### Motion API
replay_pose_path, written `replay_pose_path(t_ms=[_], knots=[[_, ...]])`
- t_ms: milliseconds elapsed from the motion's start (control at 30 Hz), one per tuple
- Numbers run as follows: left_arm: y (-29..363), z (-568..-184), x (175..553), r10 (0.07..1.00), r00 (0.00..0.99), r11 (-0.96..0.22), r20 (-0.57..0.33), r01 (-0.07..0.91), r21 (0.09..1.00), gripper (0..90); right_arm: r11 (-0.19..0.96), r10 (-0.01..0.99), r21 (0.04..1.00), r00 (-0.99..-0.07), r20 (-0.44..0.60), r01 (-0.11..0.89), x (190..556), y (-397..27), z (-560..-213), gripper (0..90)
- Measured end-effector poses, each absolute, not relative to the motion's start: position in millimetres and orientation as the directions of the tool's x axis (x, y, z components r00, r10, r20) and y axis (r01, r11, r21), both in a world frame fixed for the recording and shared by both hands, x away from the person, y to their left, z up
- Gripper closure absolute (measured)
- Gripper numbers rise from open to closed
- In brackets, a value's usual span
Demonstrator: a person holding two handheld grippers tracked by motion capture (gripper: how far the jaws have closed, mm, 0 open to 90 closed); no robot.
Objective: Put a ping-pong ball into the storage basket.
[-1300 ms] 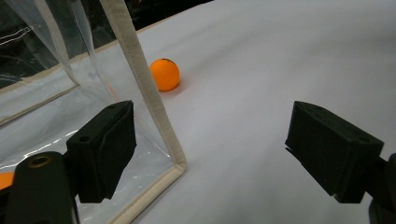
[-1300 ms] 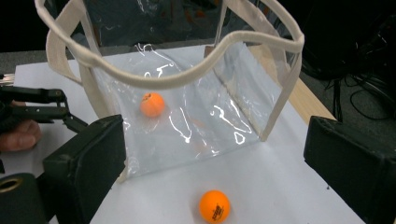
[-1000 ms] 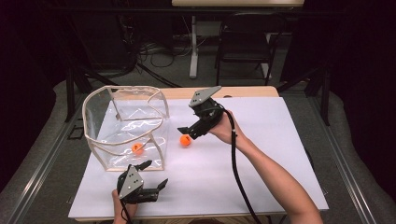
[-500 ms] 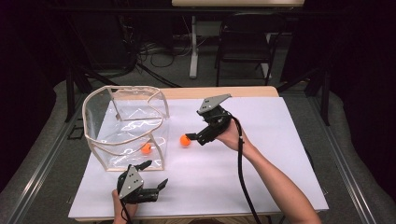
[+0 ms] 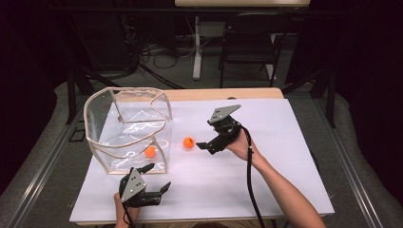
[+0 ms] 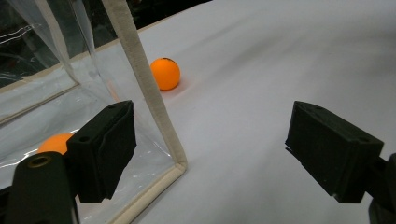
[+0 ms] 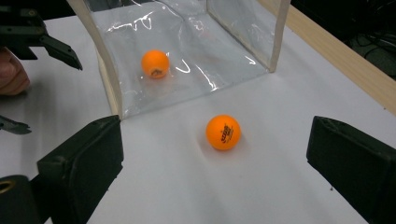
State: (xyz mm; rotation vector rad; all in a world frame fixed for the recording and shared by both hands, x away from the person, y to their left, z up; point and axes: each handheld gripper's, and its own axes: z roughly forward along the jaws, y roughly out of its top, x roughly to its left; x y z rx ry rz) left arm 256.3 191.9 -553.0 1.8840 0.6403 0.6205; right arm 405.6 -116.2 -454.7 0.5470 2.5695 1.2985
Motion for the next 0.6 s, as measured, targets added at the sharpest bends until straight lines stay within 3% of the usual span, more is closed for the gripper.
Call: replay_pose_path(t_ms=[600], knots=[[191,-554,257,0.673,0.728,-0.352,0.132,0.157,0.923,15.8,0.559,0.456,0.778,-0.890,0.002,0.288,402,-136,-493,2.9]])
